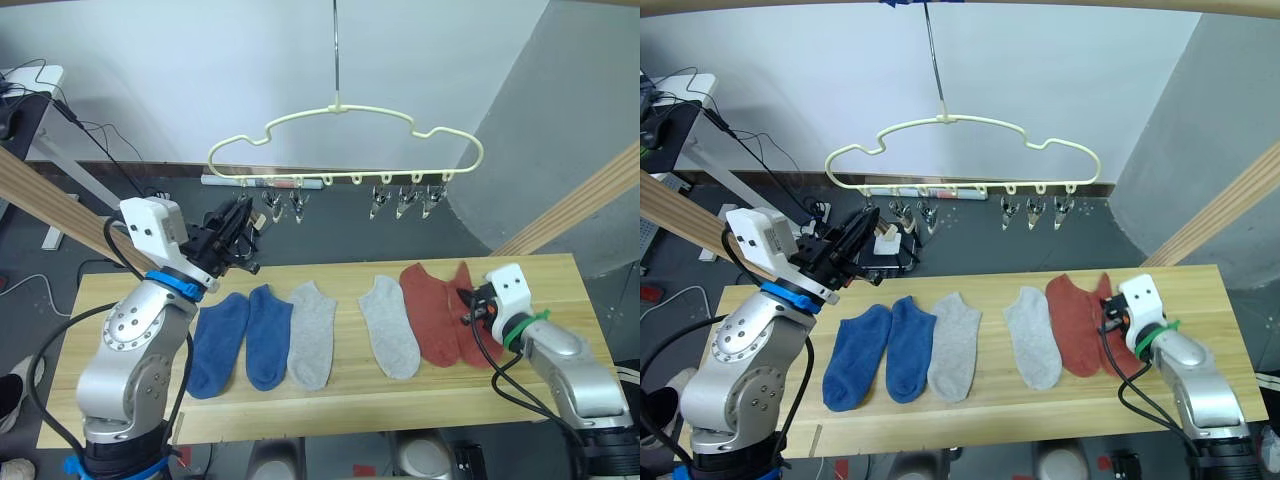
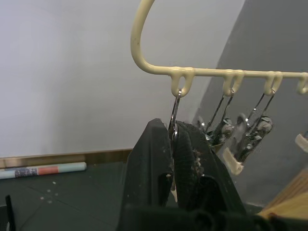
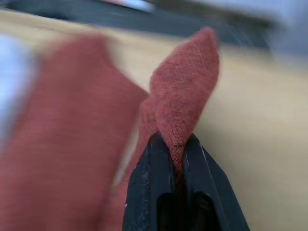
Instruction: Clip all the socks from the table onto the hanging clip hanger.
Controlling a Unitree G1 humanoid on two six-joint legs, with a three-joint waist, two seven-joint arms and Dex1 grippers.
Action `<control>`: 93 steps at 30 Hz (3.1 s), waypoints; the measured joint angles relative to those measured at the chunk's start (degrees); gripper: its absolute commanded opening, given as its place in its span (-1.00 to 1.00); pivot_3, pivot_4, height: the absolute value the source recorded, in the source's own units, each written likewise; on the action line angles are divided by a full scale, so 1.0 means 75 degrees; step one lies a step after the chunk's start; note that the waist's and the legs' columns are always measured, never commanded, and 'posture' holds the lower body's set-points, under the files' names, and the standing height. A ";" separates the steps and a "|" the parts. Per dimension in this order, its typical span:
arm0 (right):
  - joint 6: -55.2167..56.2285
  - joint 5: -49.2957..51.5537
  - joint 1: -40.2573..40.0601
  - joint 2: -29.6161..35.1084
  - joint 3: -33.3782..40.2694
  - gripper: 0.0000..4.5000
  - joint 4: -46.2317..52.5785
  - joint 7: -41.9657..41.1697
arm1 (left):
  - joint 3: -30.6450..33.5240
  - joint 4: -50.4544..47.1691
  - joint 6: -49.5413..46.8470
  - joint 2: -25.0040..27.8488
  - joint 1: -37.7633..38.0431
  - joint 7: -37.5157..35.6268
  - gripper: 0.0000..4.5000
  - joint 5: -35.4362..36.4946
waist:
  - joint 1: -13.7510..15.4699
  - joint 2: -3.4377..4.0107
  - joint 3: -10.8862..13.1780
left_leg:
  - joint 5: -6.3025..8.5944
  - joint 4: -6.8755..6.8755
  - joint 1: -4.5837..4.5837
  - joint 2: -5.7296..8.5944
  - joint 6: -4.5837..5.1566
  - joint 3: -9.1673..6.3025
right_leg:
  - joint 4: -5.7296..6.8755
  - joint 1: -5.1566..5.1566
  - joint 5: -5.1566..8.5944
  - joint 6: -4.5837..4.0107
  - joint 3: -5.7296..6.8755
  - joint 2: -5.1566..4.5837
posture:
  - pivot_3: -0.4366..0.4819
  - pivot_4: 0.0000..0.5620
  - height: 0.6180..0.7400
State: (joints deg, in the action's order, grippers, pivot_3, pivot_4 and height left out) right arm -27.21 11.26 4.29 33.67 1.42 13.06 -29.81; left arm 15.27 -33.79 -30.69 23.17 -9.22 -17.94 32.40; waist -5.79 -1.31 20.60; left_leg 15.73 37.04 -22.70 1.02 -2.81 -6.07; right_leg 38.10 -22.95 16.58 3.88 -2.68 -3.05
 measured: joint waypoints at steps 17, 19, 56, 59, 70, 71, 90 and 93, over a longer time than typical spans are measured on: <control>-0.0120 -0.0891 0.3254 -0.0631 -0.3425 -1.00 0.1126 -0.1835 | 0.0736 -0.0358 -0.2080 0.0430 -0.0473 0.1351 -0.99 0.3701 | 0.0122 -0.0018 0.0008 | -0.0027 0.0005 -0.0041 -0.0004 -0.0047 -0.0035 | -0.0003 -0.0043 -0.0004 -0.0002 0.0016 -0.0015 | -0.36 0.32 1.00; -0.0154 -0.0990 0.3473 -0.0808 -0.3548 -1.00 0.0998 -0.1851 | 0.0725 -0.0355 -0.2122 0.0494 -0.0510 0.1486 -0.99 0.3929 | 0.0113 -0.0018 0.0008 | -0.0027 0.0005 -0.0040 -0.0005 -0.0047 -0.0034 | -0.0002 -0.0044 -0.0004 -0.0003 0.0014 -0.0014 | -0.37 0.33 1.00; -0.0135 -0.1491 0.4989 -0.2743 -0.3691 -1.00 -0.0445 -0.1635 | 0.0377 -0.0303 -0.1673 0.0630 -0.0293 0.1640 -0.99 0.3892 | 0.0085 -0.0018 0.0008 | -0.0027 0.0002 -0.0041 -0.0013 -0.0047 -0.0032 | 0.0004 -0.0063 -0.0007 -0.0008 0.0010 -0.0015 | -0.38 0.31 1.00; -0.0143 -0.1473 0.4989 -0.2826 -0.3671 -1.00 -0.0445 -0.1629 | 0.0378 -0.0301 -0.1569 0.0642 -0.0209 0.1598 -0.67 0.3725 | 0.0080 -0.0018 0.0008 | -0.0027 0.0001 -0.0041 -0.0014 -0.0047 -0.0030 | 0.0004 -0.0064 -0.0008 -0.0009 0.0010 -0.0015 | -0.38 0.31 1.00; -0.0300 -0.1277 0.4963 -0.2984 -0.3664 -0.39 -0.0434 -0.1715 | 0.0378 -0.0233 -0.1488 0.0787 0.0027 0.1311 0.22 0.3497 | 0.0085 -0.0018 0.0008 | -0.0027 0.0001 -0.0042 -0.0015 -0.0047 -0.0031 | 0.0004 -0.0066 -0.0008 -0.0010 0.0011 -0.0015 | -0.37 0.30 1.00; -0.0310 -0.1270 0.4940 -0.2974 -0.3669 -0.20 -0.0431 -0.1740 | 0.0379 -0.0233 -0.1478 0.0815 0.0054 0.1279 0.22 0.3476 | 0.0085 -0.0018 0.0008 | -0.0027 0.0001 -0.0042 -0.0016 -0.0047 -0.0031 | 0.0004 -0.0066 -0.0008 -0.0010 0.0010 -0.0015 | -0.36 0.30 1.00; 0.0015 0.1115 0.2707 0.0284 -0.0500 -0.06 0.2263 -0.3464 | -0.1337 -0.0482 0.1522 0.0578 0.1115 -0.0057 0.22 -0.0719 | 0.0063 -0.0020 0.0007 | -0.0010 0.0004 -0.0063 -0.0022 -0.0013 -0.0018 | -0.0005 -0.0069 -0.0019 -0.0025 0.0016 -0.0027 | -0.46 0.28 1.00; -0.0440 0.1737 0.2672 0.0498 -0.0091 -0.06 0.2580 -0.3384 | -0.1550 -0.0448 0.1747 0.0309 0.1062 -0.0024 0.22 -0.1061 | -0.0009 -0.0020 0.0007 | -0.0010 0.0005 -0.0055 -0.0043 -0.0012 -0.0002 | 0.0001 -0.0069 -0.0028 -0.0039 0.0018 -0.0009 | -0.52 0.28 1.00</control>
State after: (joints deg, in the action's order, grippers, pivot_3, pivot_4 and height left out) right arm -30.52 24.28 24.33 37.40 0.74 32.42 -55.19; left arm 3.64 -37.15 -17.59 25.49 -1.26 -18.12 24.44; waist -5.85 -1.46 20.65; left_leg 15.66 37.08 -23.11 0.70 -2.91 -6.09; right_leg 38.11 -23.46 16.37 3.59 -2.54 -3.12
